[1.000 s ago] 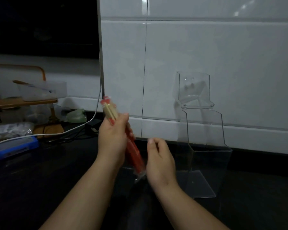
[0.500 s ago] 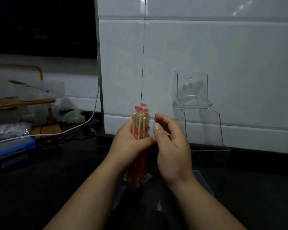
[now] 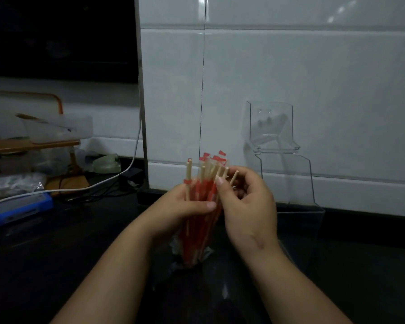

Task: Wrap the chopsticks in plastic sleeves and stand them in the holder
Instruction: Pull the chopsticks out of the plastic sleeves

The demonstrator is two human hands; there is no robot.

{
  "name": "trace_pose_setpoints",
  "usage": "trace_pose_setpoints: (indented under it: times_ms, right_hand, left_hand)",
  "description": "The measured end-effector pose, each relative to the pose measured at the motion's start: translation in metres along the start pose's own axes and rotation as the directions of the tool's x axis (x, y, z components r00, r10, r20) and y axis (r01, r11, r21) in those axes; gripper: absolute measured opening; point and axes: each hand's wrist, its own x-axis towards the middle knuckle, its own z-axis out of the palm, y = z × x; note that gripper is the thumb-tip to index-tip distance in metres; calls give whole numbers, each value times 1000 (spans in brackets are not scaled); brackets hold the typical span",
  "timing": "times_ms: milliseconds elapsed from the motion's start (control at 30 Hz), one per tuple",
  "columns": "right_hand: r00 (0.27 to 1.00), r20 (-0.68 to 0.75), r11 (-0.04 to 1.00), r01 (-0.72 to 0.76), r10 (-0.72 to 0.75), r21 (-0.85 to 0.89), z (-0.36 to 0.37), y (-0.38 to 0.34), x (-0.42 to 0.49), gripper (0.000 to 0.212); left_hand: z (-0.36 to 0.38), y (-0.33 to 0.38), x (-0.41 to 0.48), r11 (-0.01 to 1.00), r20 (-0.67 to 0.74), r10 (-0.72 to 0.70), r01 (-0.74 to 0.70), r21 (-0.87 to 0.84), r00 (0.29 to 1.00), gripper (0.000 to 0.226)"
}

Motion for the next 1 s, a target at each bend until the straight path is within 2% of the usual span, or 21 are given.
trace_pose_setpoints:
  times_ms: [100,267,367,500,567,667,833,933,1000]
  right_hand:
    - [998,22,997,-54,56,-62,3,6,-2,11]
    - [970,99,961,-202,223,-187,7,21,-6,13]
    - [926,166,926,-297,339,-234,9,27,-7,12]
    - [884,249,899,-319,396,-301,14,34,-10,3]
    - [884,233,884,-316,406,-343,15,34,-11,16]
    - [879,166,866,-379,447,-327,15,35,-8,23]
    - [877,149,880,-421,456,-219,12,34,-7,15]
    - [834,185,854,-516,520,-69,12,33,-8,6]
    - [807,200,821,-570,555,21,12,34,-8,2]
  left_hand:
    - [-1,-4,2,990,-86,-37,25,-141,996,33]
    - [-3,-7,8,991,-276,-23,-14,-133,961,19]
    - [-2,-7,9,988,-369,-33,-24,-150,929,17]
    - [-1,-8,10,997,-399,-27,-4,-77,917,14]
    - [-1,-9,11,997,-405,-28,-5,-80,914,14]
    - [0,-9,13,995,-451,-57,16,-95,891,8]
    - [-2,-10,15,995,-515,-102,82,-62,851,13]
    - [-2,-8,13,984,-461,-175,138,-114,870,25]
    - [-1,-8,12,982,-429,-189,172,-79,883,25]
